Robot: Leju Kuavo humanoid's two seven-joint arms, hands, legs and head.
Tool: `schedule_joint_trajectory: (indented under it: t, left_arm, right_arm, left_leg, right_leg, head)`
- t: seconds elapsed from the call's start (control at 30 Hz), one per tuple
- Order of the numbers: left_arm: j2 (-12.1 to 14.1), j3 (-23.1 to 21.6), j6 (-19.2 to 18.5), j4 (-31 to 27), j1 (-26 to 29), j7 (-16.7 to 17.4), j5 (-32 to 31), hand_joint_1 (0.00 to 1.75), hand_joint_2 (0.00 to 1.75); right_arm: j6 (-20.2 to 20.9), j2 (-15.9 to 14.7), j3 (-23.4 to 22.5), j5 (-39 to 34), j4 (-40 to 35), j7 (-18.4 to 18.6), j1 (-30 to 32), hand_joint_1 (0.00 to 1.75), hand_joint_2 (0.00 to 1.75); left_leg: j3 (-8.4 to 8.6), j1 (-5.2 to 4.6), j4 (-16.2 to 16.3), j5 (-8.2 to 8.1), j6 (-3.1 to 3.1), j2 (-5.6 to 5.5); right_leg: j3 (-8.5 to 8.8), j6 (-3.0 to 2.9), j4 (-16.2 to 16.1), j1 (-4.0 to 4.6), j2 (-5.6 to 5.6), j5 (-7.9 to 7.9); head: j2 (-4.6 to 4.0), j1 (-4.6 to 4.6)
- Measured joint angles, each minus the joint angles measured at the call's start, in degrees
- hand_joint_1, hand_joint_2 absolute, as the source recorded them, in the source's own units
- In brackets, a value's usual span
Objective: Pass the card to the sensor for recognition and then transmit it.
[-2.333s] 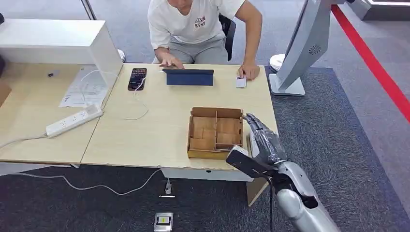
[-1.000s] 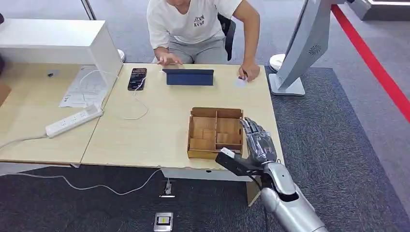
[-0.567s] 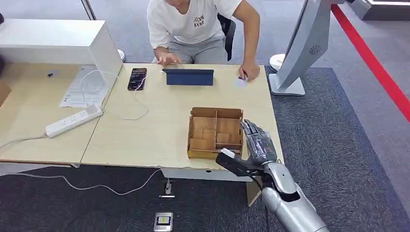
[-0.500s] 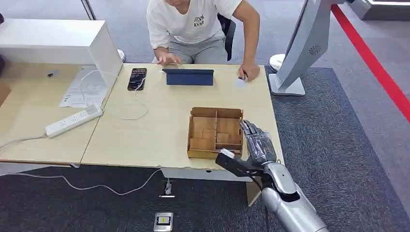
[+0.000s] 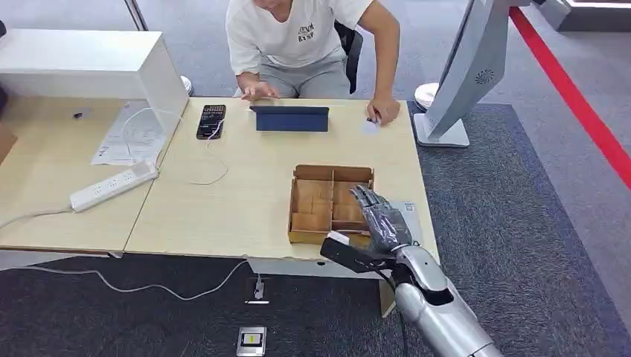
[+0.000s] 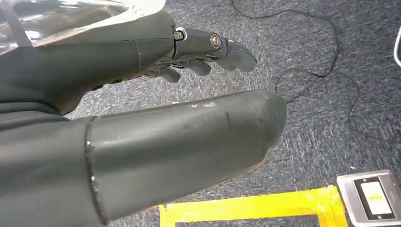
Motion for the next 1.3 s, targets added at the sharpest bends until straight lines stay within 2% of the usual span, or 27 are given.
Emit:
schedule_joint_trajectory:
  t: [0.37,0.7,1.3]
  left_arm:
    - [-0.4,0.1,-0.1,0.0,0.0,0.5,0.6,0.00,0.00]
    - [-0.5,0.9,0.0,0.0,0.0,1.0,1.2,0.00,0.00]
    - [-0.9,1.5,1.1,0.0,0.1,1.2,1.5,0.00,0.00]
  right_arm:
    - [-0.7,2.3,1.0,0.0,3.3,-1.6,-2.1,0.00,1.75]
    - [-3.5,2.8,1.5,0.2,6.4,-0.2,-1.8,0.00,1.75]
    - [-2.5,1.0,2.0,-0.2,5.1,2.1,-0.3,0.00,1.75]
  left_leg:
    - [-0.01,0.00,0.0,0.00,0.00,0.00]
    - [-0.01,0.00,0.0,0.00,0.00,0.00]
    - [0.00,0.00,0.0,0.00,0.00,0.01]
  right_leg:
    - [-0.01,0.00,0.0,0.00,0.00,0.00]
    - [-0.02,0.00,0.0,0.00,0.00,0.00]
    - [-0.03,0.00,0.0,0.00,0.00,0.00]
  head:
    - [0.00,0.00]
    - [0.00,0.00]
    - [0.00,0.00]
